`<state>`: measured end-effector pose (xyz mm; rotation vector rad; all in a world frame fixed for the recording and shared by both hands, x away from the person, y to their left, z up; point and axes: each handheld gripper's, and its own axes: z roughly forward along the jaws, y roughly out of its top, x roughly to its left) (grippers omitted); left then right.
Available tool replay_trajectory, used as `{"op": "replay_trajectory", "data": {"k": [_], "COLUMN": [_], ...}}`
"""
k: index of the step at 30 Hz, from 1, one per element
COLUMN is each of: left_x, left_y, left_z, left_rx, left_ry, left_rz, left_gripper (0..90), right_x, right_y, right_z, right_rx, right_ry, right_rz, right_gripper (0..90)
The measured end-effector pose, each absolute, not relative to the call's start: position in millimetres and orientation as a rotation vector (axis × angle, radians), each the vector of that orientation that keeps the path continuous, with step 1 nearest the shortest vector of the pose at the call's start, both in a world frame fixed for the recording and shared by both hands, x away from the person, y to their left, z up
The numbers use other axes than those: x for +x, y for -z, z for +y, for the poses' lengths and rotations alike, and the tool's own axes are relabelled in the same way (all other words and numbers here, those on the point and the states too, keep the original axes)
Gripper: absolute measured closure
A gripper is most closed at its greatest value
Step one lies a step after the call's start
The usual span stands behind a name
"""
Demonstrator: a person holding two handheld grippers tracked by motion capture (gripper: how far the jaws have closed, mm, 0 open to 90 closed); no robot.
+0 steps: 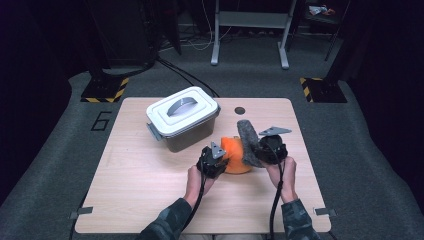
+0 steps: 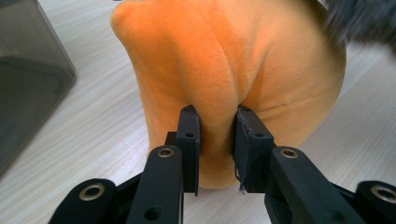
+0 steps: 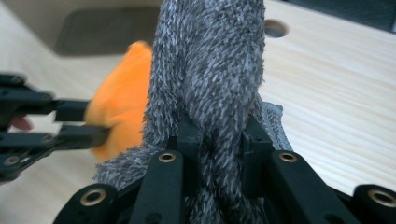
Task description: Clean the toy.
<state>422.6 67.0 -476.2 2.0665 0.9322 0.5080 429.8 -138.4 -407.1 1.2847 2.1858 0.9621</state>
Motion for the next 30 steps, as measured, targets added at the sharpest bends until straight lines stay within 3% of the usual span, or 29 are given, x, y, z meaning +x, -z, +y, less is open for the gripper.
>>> {"op": "replay_trajectory", "data": {"k": [5,13,15,18,23,30], "left_x": [425.9,425.2,425.1,426.7,427.0,419.2], "left_y": [476.1,477.6,482.0,486.0,484.3,470.5], "left_z": [71.2,75.4,74.4,72.0,67.4,66.8], "left_rx": [2.051,2.098,2.110,2.119,2.105,2.069], "left_ry": [-0.478,-0.463,-0.470,-0.493,-0.486,-0.414], "left_rz": [0.936,0.912,0.915,0.892,0.910,0.899], "left_gripper": [70.6,50.7,49.2,56.3,79.2,82.7], "right_x": [441.7,449.5,451.0,453.3,454.0,446.2], "right_y": [425.8,425.4,425.1,425.7,424.8,413.6], "right_z": [-126.1,-125.7,-125.3,-124.6,-126.6,-134.0], "right_rx": [1.294,1.274,1.285,1.279,1.285,1.303], "right_ry": [-0.872,-0.826,-0.818,-0.819,-0.836,-0.833], "right_rz": [2.237,2.232,2.230,2.230,2.211,2.186], "right_gripper": [74.0,74.1,74.1,74.0,74.0,74.0]}}
